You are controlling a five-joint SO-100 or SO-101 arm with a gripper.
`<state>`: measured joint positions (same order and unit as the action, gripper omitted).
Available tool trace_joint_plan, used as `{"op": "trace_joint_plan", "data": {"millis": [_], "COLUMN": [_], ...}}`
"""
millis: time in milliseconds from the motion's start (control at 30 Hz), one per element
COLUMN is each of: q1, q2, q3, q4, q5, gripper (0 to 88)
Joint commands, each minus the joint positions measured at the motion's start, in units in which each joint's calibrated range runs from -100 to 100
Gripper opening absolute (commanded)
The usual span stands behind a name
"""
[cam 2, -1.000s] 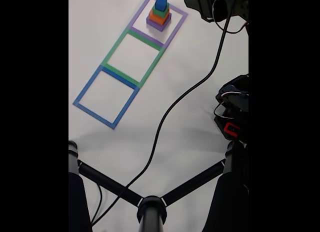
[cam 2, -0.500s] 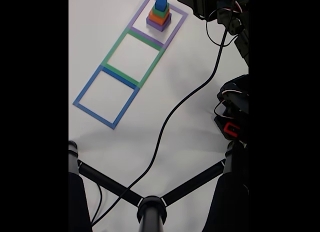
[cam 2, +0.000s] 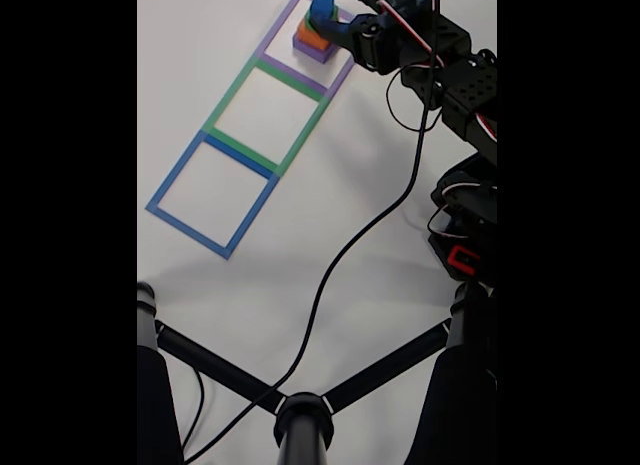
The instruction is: Tower of hanoi
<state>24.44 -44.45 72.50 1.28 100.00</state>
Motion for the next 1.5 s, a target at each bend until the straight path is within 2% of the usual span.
{"op": "trace_joint_plan", "data": {"millis": [0,500,1467], "q1": [-0.46,-0.53,-1.3], "q2": [1.58,18.33,33.71], "q3": [0.88,2.24,-7.3], "q4": [-5.13,-25.85,-33.78], "q5": [0.0,0.0,0.0], "gripper": [27.3,27.6,27.4]}}
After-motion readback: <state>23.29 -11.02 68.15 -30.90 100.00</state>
